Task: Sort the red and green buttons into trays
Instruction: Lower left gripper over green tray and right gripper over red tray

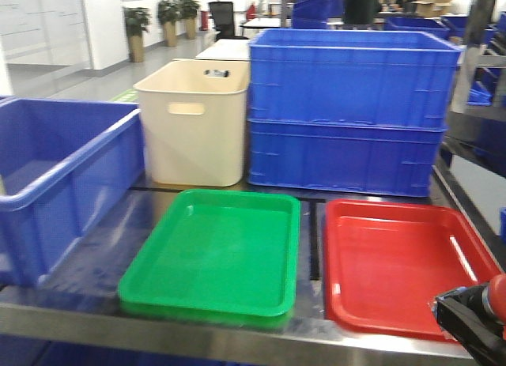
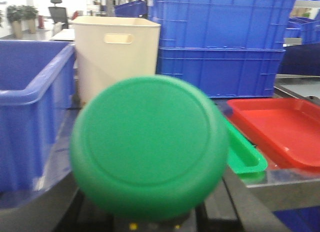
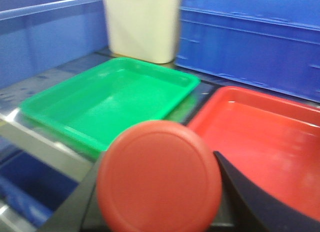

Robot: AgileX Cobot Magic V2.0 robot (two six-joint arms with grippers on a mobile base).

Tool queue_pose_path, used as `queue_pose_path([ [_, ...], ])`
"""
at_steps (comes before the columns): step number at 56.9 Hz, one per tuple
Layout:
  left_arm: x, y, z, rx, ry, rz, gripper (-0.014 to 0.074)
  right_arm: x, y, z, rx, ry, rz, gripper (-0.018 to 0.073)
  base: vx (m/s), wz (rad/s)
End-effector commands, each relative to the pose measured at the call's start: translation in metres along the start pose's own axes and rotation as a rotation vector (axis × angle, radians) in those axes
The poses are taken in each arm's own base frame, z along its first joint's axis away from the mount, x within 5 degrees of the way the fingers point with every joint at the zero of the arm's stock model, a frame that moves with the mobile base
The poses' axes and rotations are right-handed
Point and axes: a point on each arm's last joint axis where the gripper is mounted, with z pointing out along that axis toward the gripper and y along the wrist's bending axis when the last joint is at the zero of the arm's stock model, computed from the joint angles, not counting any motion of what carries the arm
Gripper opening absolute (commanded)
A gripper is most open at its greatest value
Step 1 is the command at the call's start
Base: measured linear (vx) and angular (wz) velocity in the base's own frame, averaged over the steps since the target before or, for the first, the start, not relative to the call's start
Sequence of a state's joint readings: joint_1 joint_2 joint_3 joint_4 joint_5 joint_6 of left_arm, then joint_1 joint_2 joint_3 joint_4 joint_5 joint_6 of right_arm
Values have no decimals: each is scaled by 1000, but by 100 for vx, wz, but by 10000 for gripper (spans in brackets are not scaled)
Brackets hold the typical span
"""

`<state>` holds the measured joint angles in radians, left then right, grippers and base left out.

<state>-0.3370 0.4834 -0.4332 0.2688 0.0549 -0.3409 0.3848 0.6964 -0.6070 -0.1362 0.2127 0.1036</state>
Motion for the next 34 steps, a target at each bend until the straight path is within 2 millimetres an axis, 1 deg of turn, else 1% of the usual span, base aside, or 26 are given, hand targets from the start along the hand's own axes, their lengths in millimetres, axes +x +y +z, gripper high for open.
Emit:
queue_pose_path([
  [1, -18, -4, -2, 41, -115, -14, 3, -20, 0, -4, -5, -129, -16, -9, 19, -40],
  [16, -18, -4, -2, 41, -115, -14, 3, -20, 0, -4, -5, -129, -16, -9, 18, -29],
  [34, -18, -4, -2, 41, -115, -14, 3, -20, 0, -4, -5, -129, -16, -9, 17, -11],
])
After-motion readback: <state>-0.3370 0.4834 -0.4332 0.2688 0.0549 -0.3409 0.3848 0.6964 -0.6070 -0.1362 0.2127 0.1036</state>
